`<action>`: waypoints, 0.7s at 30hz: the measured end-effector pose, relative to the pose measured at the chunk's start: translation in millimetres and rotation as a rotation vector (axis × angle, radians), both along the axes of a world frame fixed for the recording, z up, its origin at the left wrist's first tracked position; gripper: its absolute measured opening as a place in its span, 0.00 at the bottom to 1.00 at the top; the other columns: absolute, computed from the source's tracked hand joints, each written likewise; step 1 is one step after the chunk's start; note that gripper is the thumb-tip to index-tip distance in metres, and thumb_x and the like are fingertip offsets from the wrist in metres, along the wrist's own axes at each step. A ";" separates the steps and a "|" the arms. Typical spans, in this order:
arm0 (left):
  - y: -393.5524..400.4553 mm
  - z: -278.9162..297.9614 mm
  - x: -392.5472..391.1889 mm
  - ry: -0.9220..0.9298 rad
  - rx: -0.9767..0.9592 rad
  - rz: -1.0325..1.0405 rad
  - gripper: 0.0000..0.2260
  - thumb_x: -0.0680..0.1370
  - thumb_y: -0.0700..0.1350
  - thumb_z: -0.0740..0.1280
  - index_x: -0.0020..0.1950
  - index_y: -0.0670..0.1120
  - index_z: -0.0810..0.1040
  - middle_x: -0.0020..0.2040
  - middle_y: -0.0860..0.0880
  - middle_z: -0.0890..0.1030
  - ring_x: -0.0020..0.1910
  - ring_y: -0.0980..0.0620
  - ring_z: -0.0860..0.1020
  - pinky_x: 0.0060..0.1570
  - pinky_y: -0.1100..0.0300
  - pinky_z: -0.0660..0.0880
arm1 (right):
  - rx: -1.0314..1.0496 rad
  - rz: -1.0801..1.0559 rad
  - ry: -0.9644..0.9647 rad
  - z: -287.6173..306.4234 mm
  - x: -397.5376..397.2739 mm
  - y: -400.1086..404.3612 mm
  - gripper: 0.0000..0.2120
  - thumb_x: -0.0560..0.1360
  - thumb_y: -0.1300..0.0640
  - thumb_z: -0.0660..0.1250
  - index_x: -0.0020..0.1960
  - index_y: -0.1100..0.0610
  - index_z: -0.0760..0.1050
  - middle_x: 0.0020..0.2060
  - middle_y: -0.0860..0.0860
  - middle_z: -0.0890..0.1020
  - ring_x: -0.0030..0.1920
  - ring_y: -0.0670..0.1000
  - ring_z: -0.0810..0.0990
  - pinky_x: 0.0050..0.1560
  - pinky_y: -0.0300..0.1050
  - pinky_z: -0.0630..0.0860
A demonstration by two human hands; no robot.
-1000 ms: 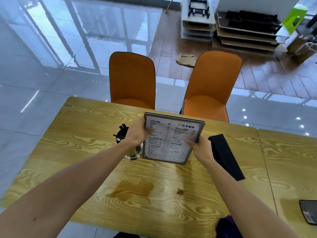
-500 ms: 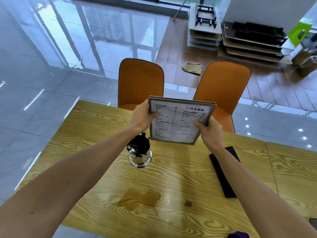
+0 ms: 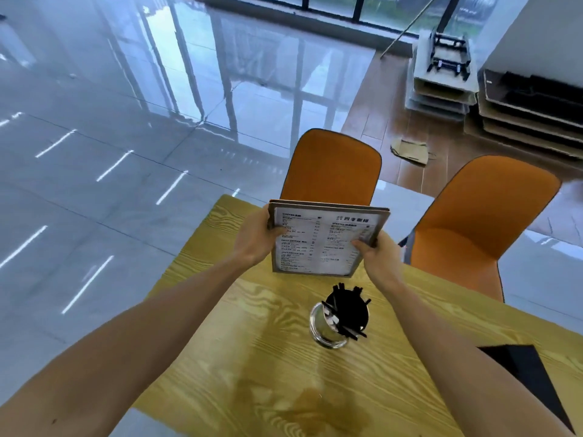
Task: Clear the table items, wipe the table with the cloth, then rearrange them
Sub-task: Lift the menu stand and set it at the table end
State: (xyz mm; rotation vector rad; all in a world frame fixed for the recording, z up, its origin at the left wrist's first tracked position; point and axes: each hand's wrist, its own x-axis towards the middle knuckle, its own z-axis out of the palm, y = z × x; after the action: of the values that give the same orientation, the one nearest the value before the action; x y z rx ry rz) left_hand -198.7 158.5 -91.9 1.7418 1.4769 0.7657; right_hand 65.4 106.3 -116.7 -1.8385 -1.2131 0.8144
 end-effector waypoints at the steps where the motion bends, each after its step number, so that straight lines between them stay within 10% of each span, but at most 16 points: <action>1: 1.6 -4.9 -14.2 -0.005 -0.019 0.030 0.10 0.77 0.41 0.71 0.57 0.49 0.79 0.54 0.52 0.84 0.50 0.54 0.80 0.43 0.64 0.75 | -0.010 0.022 -0.001 -4.3 -13.1 8.0 0.11 0.79 0.60 0.69 0.61 0.56 0.77 0.54 0.46 0.81 0.53 0.48 0.77 0.56 0.47 0.77; 21: 45.3 -46.5 -193.0 -0.065 -0.062 0.453 0.13 0.75 0.39 0.72 0.51 0.56 0.76 0.43 0.65 0.78 0.40 0.70 0.78 0.37 0.75 0.71 | -0.065 0.417 -0.019 -42.4 -196.9 164.8 0.09 0.77 0.62 0.71 0.56 0.55 0.78 0.53 0.45 0.83 0.50 0.44 0.80 0.37 0.27 0.74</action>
State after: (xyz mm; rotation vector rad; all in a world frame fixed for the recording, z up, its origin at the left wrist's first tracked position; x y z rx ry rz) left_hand -391.7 203.7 -138.4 1.3343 1.8549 0.9808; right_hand -131.5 271.1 -159.1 -1.6670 -1.6290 1.0745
